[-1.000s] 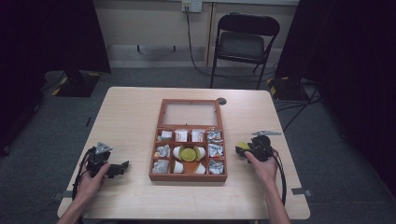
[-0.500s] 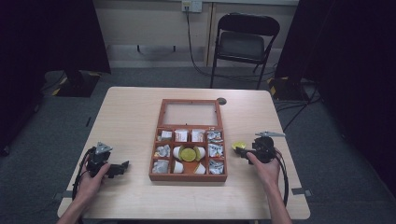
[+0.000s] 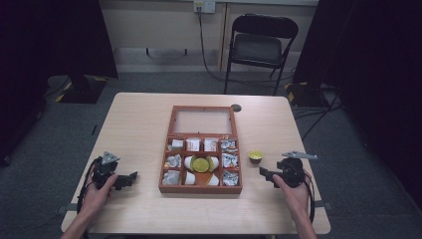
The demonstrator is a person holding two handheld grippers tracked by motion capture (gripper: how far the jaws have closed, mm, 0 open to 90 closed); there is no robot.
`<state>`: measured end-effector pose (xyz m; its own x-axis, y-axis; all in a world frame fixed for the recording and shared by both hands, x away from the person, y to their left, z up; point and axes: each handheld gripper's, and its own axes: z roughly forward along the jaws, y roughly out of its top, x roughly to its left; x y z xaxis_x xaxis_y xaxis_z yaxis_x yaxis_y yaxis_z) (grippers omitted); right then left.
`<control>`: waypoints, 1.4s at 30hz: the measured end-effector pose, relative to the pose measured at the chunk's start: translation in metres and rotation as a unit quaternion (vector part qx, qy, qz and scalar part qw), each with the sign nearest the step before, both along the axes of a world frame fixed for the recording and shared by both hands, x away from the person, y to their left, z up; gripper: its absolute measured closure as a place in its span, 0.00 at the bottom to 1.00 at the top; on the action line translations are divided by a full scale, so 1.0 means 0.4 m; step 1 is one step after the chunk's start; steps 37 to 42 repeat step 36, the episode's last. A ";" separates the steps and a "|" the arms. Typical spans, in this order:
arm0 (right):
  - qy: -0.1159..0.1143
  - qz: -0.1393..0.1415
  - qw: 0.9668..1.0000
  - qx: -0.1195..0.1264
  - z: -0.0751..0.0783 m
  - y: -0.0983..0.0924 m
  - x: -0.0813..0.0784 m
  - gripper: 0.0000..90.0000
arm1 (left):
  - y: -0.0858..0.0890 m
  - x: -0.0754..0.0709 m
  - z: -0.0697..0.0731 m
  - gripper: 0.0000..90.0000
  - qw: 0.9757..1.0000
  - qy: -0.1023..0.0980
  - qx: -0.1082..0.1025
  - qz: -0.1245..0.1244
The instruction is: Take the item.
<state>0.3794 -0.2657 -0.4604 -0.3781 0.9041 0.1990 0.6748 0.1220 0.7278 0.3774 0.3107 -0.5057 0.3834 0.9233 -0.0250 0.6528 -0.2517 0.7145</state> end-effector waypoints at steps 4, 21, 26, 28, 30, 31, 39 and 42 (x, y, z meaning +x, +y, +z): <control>-0.005 -0.005 1.000 0.001 0.002 -0.021 -0.035 0.19 | 0.000 0.000 0.000 0.00 1.000 0.000 0.000 0.000; 0.015 -0.071 0.996 -0.055 -0.056 -0.112 -0.112 0.18 | 0.000 0.000 0.000 0.00 1.000 0.000 -0.001 0.000; 0.014 -0.074 0.992 -0.098 -0.076 -0.106 -0.113 0.16 | 0.000 0.000 0.000 0.00 1.000 0.000 0.000 0.000; 0.001 -0.079 0.991 -0.112 -0.084 -0.102 -0.109 0.13 | 0.000 0.000 0.000 0.00 1.000 0.000 0.000 0.000; -0.015 -0.087 0.990 -0.106 -0.094 -0.102 -0.106 0.10 | 0.000 0.000 0.000 0.00 1.000 0.000 -0.001 0.000; -0.019 -0.087 0.990 -0.105 -0.097 -0.101 -0.106 0.10 | 0.000 0.000 0.000 0.00 1.000 0.000 -0.001 -0.001; -0.018 -0.092 0.990 -0.105 -0.097 -0.099 -0.106 0.10 | 0.000 0.001 0.000 0.00 1.000 0.000 0.000 -0.001; -0.018 -0.092 0.990 -0.105 -0.097 -0.099 -0.106 0.10 | 0.000 0.001 0.000 0.00 1.000 0.000 0.000 -0.001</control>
